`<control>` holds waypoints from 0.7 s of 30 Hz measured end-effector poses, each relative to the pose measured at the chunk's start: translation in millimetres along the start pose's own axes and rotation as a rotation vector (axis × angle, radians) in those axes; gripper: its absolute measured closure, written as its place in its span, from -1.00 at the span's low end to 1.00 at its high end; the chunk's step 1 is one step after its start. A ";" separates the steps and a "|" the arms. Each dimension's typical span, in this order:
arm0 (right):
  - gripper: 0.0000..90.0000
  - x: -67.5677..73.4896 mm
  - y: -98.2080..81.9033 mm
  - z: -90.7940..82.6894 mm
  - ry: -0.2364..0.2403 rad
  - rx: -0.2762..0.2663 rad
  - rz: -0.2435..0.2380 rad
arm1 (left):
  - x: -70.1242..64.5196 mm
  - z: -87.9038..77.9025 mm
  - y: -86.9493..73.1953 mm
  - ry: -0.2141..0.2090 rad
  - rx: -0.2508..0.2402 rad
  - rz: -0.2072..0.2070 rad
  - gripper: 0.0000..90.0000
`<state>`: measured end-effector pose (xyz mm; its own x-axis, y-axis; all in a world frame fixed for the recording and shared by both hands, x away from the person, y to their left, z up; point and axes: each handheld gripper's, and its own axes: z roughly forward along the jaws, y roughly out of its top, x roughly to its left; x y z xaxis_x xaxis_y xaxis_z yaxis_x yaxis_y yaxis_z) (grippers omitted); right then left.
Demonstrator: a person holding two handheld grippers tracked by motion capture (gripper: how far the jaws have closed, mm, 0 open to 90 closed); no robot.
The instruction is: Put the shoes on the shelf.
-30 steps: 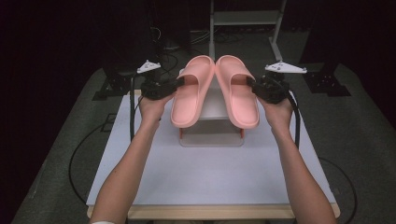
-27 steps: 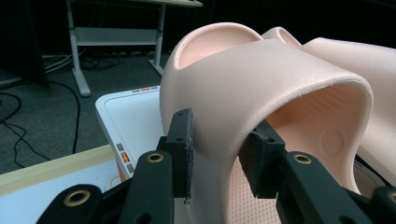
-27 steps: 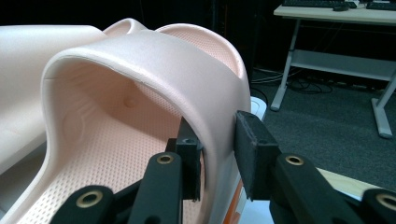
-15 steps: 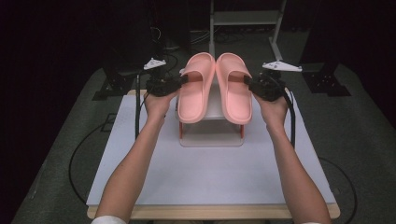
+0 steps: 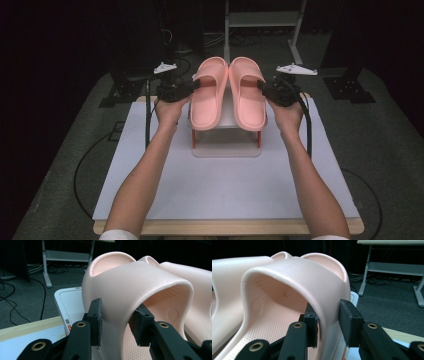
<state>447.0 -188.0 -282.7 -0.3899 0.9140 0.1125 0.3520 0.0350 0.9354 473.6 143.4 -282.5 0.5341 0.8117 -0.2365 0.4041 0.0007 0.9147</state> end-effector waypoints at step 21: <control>0.49 -3.4 -1.3 20.5 -0.031 0.034 0.047 | 2.0 14.9 0.6 0.010 0.028 -0.010 0.39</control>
<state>465.4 -182.8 -291.2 -0.3456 0.9271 0.1452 0.3979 0.0046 0.9174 486.0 136.3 -287.3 0.5224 0.8177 -0.2418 0.4295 -0.0074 0.9030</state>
